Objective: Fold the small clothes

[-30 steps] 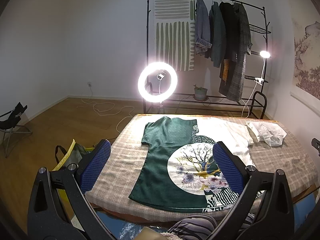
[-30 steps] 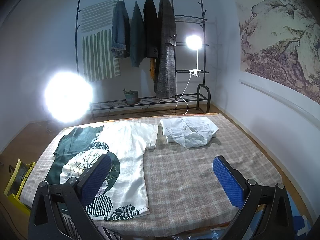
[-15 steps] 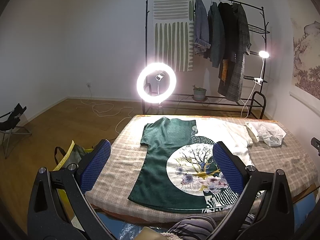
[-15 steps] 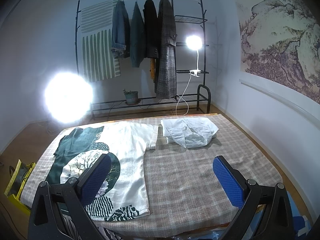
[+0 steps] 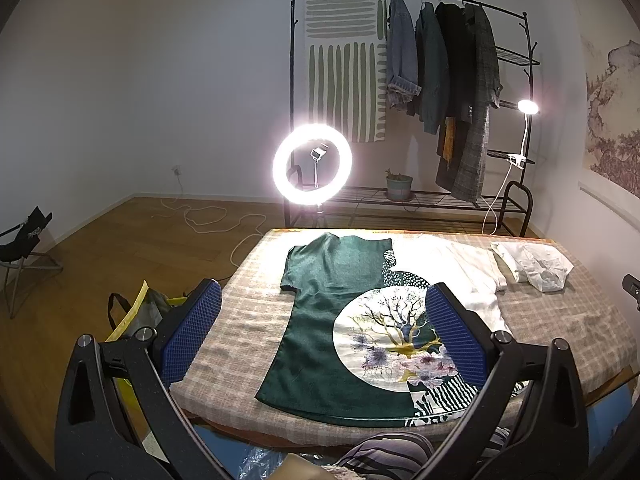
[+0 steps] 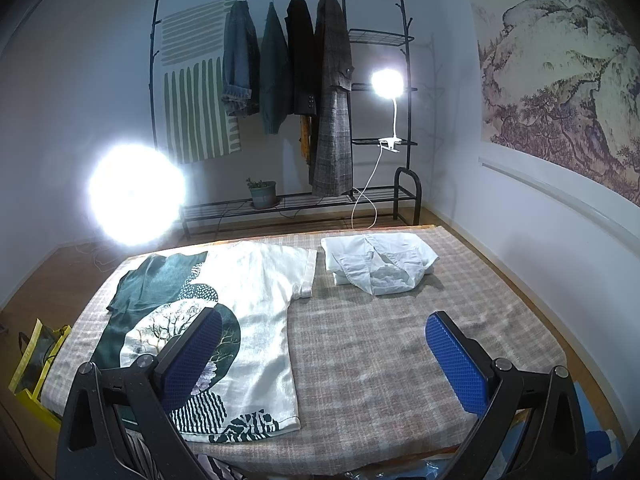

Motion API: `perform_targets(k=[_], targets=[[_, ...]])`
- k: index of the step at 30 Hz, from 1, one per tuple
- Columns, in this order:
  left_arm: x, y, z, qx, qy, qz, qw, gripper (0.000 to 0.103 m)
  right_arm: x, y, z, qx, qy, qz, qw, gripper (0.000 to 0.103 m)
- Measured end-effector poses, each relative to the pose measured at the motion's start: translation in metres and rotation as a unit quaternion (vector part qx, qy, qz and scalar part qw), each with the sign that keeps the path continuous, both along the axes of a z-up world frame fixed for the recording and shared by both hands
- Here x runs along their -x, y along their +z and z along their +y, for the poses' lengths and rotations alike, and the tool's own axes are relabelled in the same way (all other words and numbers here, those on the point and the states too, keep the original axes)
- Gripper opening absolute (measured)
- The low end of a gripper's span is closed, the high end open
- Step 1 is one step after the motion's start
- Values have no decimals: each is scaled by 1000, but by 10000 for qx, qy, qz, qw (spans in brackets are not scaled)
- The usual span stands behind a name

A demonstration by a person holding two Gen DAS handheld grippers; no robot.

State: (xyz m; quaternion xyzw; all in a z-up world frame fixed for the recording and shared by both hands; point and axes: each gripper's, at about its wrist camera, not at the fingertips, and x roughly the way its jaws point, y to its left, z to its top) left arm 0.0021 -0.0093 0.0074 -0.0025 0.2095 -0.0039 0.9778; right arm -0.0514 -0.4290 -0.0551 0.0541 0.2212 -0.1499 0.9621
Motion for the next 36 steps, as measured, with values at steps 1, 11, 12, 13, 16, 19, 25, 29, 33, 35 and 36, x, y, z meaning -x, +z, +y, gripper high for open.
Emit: perform_targets(k=[1,11,12,13,16,19,25,29,33,35,36], targets=[[0,1,0,-1,3,-3,10000,103,0,0,0,6,-2,1,10000,103],[-22,-17,20,37,106,101,9999,103,-18,-1,4,120,13,25,9999,103],[-25,-21,23,54,124,120,9998,103,-21,0,5,133,18,22,9999,103],[-29,-25,27,67,144,147,9998,103,-26,0,6,145,28,25,9999,103],[-39,-39,35,73,159,257,9995,102,-40,1,10,235,53,-18,9997,102],[-53,-59,46,124,164,499,9985,99,-58,3,19,369,151,-69,9992,102],[-74,-109,69,479,143,1079,9929,83,-105,8,42,539,657,-119,9963,97],[-88,-149,88,893,172,1556,9836,67,-142,9,66,651,1126,-64,9915,91],[-99,-186,105,1248,162,1957,9725,64,-180,8,90,608,1458,85,9874,84],[-104,-201,108,1350,164,2128,9676,59,-198,7,102,473,1682,172,9845,80],[-106,-208,109,1386,158,2200,9655,58,-207,6,108,398,1799,236,9826,78]])
